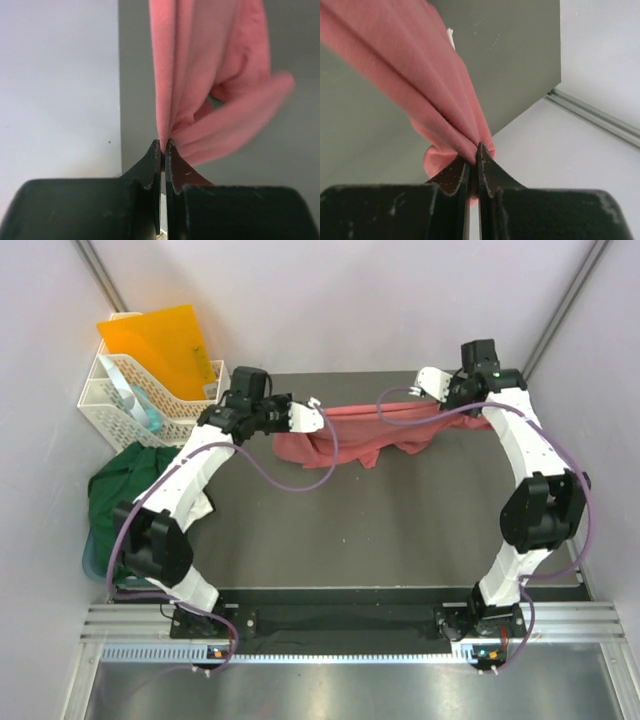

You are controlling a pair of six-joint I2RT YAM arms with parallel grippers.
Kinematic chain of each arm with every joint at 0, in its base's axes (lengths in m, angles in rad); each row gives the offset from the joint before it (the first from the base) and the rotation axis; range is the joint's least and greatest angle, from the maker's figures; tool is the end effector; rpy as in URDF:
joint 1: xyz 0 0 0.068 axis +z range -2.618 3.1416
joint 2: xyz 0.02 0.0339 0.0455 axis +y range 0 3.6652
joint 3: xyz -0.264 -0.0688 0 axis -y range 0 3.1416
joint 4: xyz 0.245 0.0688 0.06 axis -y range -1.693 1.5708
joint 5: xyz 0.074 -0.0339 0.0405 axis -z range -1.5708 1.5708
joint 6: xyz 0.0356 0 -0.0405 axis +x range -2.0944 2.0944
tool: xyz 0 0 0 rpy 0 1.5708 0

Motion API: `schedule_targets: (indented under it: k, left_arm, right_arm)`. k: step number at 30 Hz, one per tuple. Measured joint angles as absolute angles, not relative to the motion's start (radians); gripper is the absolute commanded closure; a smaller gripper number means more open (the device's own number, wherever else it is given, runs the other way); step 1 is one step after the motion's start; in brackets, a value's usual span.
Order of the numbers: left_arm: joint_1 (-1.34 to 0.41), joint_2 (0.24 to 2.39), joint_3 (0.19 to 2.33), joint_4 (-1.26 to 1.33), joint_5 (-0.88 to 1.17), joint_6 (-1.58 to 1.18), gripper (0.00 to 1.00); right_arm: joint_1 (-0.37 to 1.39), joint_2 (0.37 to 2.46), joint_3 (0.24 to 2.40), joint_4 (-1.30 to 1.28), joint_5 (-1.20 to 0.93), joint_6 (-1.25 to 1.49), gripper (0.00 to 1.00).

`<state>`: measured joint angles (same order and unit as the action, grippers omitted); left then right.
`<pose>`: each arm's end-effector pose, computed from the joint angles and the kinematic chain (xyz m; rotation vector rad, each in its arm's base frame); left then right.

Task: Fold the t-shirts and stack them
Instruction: Flatten out the tshirt

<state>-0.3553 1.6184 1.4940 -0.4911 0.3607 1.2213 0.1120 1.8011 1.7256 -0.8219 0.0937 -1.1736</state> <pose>0.3432 -0.1407 0.3444 1.6554 1.3618 0.1103 0.3952 0.0411 0.3263 -1.4956 2.0669 -0.5551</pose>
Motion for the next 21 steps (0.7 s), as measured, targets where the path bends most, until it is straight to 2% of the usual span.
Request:
schedule_targets:
  k: [7, 13, 18, 21]
  left_arm:
    - [-0.313, 1.486, 1.51, -0.727, 0.449, 1.32, 1.0]
    - [-0.293, 1.333, 1.554, -0.906, 0.476, 1.382, 1.0]
    - [-0.289, 1.222, 1.618, -0.962, 0.488, 1.37, 1.0]
    - [-0.289, 1.18, 1.58, -0.911, 0.495, 1.36, 1.0]
  right_arm:
    - [0.11, 1.691, 1.918, -1.115, -0.053, -1.227, 1.0]
    - [0.11, 1.53, 1.953, -1.277, -0.15, -1.235, 1.0]
    - [0.107, 1.398, 1.95, -1.315, -0.198, -1.226, 1.0]
    - [0.101, 1.339, 1.872, -1.21, -0.208, -1.215, 1.0]
